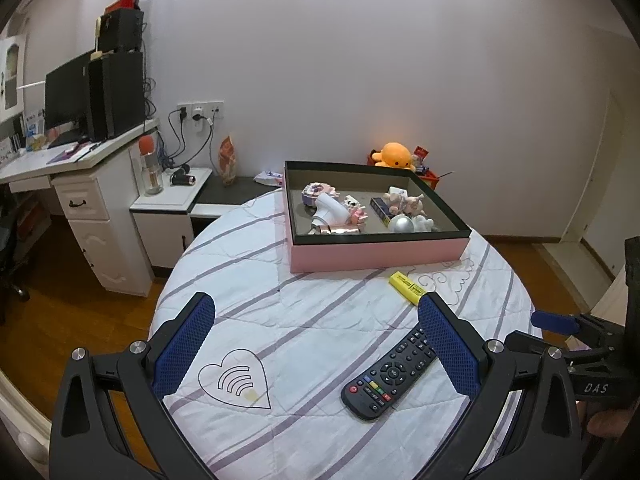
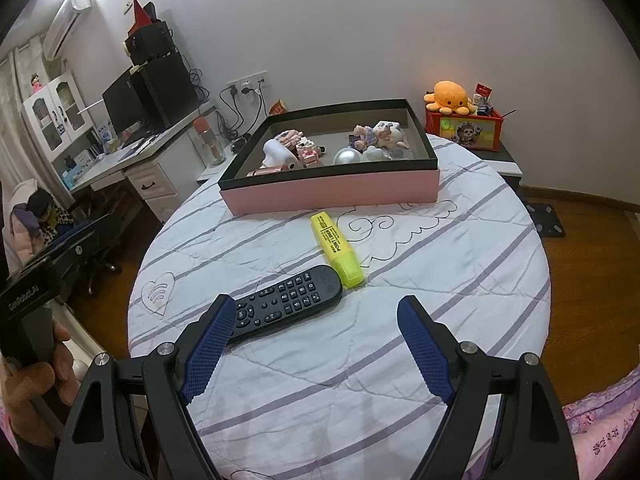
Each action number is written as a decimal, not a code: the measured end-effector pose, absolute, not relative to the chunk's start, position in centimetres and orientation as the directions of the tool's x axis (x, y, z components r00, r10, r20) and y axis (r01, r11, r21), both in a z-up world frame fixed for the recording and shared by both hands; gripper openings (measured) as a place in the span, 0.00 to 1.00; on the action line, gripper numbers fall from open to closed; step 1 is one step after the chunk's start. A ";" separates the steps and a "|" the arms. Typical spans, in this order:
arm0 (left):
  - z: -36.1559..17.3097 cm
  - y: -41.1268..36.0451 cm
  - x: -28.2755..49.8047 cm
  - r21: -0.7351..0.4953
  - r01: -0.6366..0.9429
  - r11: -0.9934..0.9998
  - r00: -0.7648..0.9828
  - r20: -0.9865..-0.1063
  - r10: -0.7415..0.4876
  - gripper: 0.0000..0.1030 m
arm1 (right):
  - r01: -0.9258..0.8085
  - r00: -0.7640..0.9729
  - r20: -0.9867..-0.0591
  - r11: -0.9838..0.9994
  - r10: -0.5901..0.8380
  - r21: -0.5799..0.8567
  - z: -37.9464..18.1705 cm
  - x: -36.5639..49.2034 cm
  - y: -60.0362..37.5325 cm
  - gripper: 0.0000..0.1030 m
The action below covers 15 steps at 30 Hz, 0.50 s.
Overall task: Organize rigid objects
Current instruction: 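Move both grippers toward the black remote and yellow highlighter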
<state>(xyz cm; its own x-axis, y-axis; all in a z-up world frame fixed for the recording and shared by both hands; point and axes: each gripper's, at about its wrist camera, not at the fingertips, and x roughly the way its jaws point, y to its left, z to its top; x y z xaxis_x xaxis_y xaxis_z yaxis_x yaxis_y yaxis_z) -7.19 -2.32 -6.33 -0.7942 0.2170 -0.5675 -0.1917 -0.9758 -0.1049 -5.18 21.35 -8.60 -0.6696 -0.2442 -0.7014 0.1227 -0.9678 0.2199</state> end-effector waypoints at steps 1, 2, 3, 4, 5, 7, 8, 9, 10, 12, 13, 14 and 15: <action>-6.3 -2.3 -7.1 -0.105 -0.192 -0.976 -0.795 -0.567 0.217 1.00 | 0.121 -0.669 -0.702 -0.968 -0.244 0.221 -8.6 -5.2 21.4 0.82; -6.3 -2.3 -7.1 -0.105 -0.193 -0.976 -0.795 -0.566 0.218 1.00 | 0.120 -0.669 -0.702 -0.968 -0.243 0.221 -8.6 -5.2 21.4 0.82; -6.2 -2.3 -7.0 -0.106 -0.194 -0.975 -0.795 -0.565 0.220 1.00 | 0.119 -0.669 -0.703 -0.968 -0.242 0.220 -8.6 -5.2 21.4 0.82; -6.2 -2.3 -7.0 -0.107 -0.195 -0.975 -0.796 -0.564 0.221 1.00 | 0.118 -0.670 -0.702 -0.968 -0.241 0.219 -8.6 -5.1 21.4 0.82; -6.2 -2.3 -6.9 -0.106 -0.194 -0.975 -0.796 -0.563 0.220 1.00 | 0.118 -0.670 -0.702 -0.969 -0.241 0.219 -8.6 -5.1 21.4 0.82; -6.1 -2.3 -6.9 -0.107 -0.197 -0.974 -0.797 -0.561 0.223 1.00 | 0.119 -0.671 -0.701 -0.968 -0.242 0.220 -8.5 -5.1 21.5 0.82; -6.1 -2.3 -6.9 -0.107 -0.199 -0.974 -0.797 -0.561 0.224 1.00 | 0.119 -0.672 -0.700 -0.968 -0.242 0.220 -8.5 -5.1 21.5 0.82; -6.1 -2.3 -6.9 -0.105 -0.200 -0.974 -0.797 -0.560 0.224 1.00 | 0.119 -0.673 -0.699 -0.968 -0.241 0.220 -8.4 -5.1 21.5 0.82; -6.1 -2.3 -6.8 -0.103 -0.202 -0.974 -0.799 -0.558 0.225 1.00 | 0.118 -0.673 -0.699 -0.968 -0.242 0.221 -8.4 -5.1 21.6 0.82; -6.3 -2.2 -6.7 -0.101 -0.209 -0.973 -0.799 -0.556 0.230 1.00 | 0.116 -0.674 -0.698 -0.969 -0.240 0.220 -8.4 -5.0 21.6 0.82; -6.4 -2.2 -6.7 -0.102 -0.212 -0.972 -0.798 -0.556 0.233 1.00 | 0.113 -0.676 -0.698 -0.969 -0.238 0.221 -8.3 -5.0 21.7 0.82; -6.5 -2.2 -6.7 -0.104 -0.220 -0.970 -0.796 -0.556 0.240 1.00 | 0.111 -0.677 -0.697 -0.968 -0.238 0.223 -8.3 -5.0 21.8 0.82; -6.7 -2.1 -6.6 -0.103 -0.235 -0.967 -0.793 -0.554 0.252 1.00 | 0.107 -0.677 -0.697 -0.969 -0.235 0.222 -8.3 -5.0 21.9 0.82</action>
